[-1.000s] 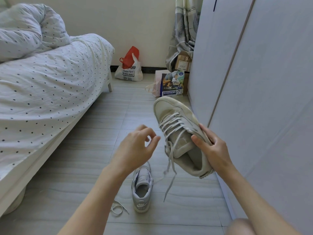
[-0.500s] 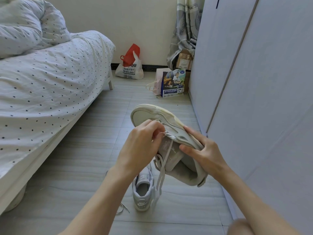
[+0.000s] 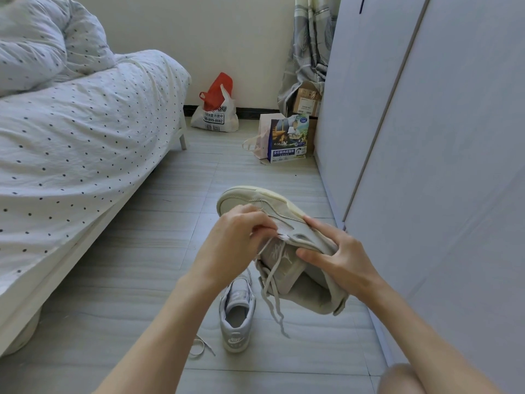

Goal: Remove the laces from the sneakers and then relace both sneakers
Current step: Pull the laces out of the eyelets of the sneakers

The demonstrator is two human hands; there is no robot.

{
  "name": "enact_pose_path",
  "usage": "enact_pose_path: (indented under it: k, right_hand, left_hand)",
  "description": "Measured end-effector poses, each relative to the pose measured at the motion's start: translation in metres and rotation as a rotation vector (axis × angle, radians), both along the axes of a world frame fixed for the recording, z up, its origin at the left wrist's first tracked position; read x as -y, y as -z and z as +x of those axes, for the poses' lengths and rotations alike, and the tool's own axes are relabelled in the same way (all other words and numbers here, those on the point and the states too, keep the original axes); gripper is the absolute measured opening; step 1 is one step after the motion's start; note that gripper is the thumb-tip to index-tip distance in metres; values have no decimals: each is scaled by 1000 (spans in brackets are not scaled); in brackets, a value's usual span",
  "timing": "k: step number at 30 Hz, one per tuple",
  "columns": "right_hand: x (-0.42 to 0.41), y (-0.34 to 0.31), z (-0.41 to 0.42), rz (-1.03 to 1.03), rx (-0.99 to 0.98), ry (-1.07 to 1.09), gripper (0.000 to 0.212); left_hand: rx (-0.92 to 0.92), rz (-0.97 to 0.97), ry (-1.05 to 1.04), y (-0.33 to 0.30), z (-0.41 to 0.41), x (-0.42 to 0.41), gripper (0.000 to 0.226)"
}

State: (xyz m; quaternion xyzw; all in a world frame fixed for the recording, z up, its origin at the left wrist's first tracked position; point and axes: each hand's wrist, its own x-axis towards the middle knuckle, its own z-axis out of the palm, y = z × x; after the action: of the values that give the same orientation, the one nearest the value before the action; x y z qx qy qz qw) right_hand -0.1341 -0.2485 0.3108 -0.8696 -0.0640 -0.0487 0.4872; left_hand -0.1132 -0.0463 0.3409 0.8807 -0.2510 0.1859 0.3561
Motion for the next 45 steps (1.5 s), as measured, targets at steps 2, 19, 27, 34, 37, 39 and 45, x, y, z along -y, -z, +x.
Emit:
enact_pose_path:
  k: [2,19,27,34,37,39,45]
  right_hand:
    - [1,0,0,-1,0,-1,84]
    - [-2,-3,-1,-8,1,-11,88]
    - [1,-7,-2,-91,54,16,88]
    - [-2,-7,-4,-212,66,-40,88]
    - [-1,-8,-5,-208,58,-39,90]
    - [-1,-8,-5,-205,54,-45,91]
    - [-2,-10,-4,-134,51,-13,89]
  left_hand:
    - [-21,-96,-118,-3,3,-4,7]
    - [-137,-268,-42,-6,1,-5,13]
    - [-433,-599,-205,-17,-1,-19,18]
    - [-185,133,54,-3,-4,-8,21]
    - [-170,61,77,-3,-2,-8,13]
    - [-161,6,92,-3,-2,-7,8]
    - [-373,-802,51,-18,-2,-10,15]
